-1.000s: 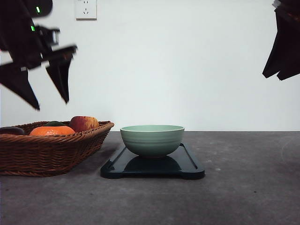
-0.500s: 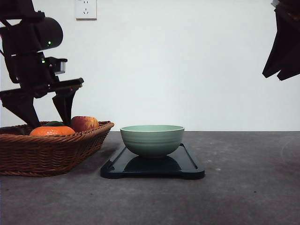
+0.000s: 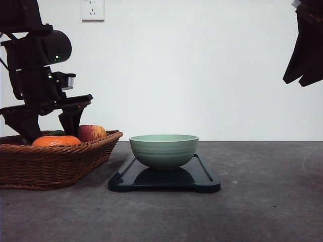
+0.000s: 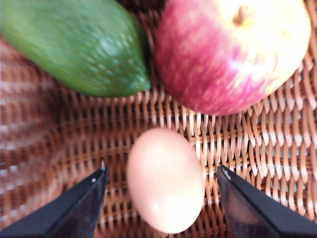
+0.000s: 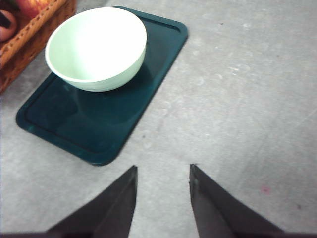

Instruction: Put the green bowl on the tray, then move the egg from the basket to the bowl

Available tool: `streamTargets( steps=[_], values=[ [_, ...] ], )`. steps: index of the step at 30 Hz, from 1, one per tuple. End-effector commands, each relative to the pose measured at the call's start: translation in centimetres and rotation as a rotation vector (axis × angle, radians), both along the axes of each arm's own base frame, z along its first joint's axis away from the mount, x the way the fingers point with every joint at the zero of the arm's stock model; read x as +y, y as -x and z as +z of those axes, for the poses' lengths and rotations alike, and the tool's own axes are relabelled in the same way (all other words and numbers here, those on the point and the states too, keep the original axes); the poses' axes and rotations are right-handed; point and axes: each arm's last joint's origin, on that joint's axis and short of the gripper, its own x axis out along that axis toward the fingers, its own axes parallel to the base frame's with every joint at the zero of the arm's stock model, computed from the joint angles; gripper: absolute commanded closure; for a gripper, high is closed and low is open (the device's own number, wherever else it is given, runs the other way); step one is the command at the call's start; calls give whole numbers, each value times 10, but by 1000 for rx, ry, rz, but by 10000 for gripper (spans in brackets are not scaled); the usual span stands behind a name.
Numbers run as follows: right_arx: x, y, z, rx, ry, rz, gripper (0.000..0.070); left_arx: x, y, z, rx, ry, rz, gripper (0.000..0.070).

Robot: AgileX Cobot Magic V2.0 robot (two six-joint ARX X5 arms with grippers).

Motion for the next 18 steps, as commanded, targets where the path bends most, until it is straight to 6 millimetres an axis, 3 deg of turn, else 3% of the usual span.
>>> streamTargets(
  steps=[1,7,10,12,18],
  values=[
    [1,-2,2,-8,-8,-7,495,-4,-7,-4,-3,-6,-9,264],
    [1,-2,2,-8,-8,-7,495,-5,-8,-6,-4,-3,-4,293],
    [1,-2,2,-8,-8,-7,495,-4,-8,-6,2,-4,-4,419],
    [1,-2,2,-8,-8,-7,495,-4,-8,-6,2,-4,-4,465],
    [1,-2,2,-8,-8,-7,495,-4,-8,-6,5,-4,-4,478]
  ],
)
